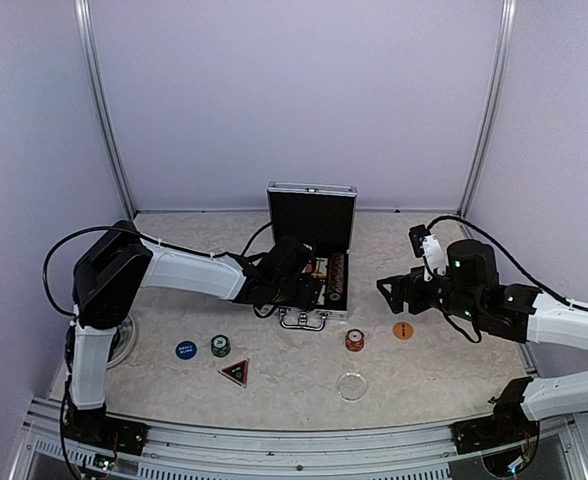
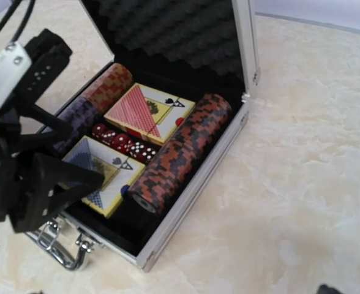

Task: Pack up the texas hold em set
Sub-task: Position the chip case at the center of the board.

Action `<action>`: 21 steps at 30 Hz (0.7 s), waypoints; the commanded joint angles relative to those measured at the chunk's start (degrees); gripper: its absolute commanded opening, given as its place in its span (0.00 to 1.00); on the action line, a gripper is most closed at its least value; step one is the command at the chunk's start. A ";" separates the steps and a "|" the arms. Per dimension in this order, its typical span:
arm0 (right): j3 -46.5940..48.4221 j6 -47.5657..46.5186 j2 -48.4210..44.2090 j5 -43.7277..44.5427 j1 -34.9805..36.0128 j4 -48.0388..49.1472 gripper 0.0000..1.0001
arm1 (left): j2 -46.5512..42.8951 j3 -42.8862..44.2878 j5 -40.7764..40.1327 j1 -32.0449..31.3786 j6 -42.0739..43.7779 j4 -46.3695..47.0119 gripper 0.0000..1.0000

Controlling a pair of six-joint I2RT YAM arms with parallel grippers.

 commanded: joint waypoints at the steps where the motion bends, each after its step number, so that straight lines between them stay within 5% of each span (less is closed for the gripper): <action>1: -0.42 1.23 0.14 0.81 0.32 -0.22 0.96 | 2.85 2.80 1.56 0.99 0.59 0.97 0.81; 11: -0.27 1.32 2.17 0.45 0.35 0.32 0.96 | 7.90 4.19 1.58 1.07 -0.54 -1.51 0.72; 21: 0.22 2.53 2.51 0.11 0.28 -0.30 0.96 | 0.42 0.34 -2.43 2.04 -1.80 -0.13 0.69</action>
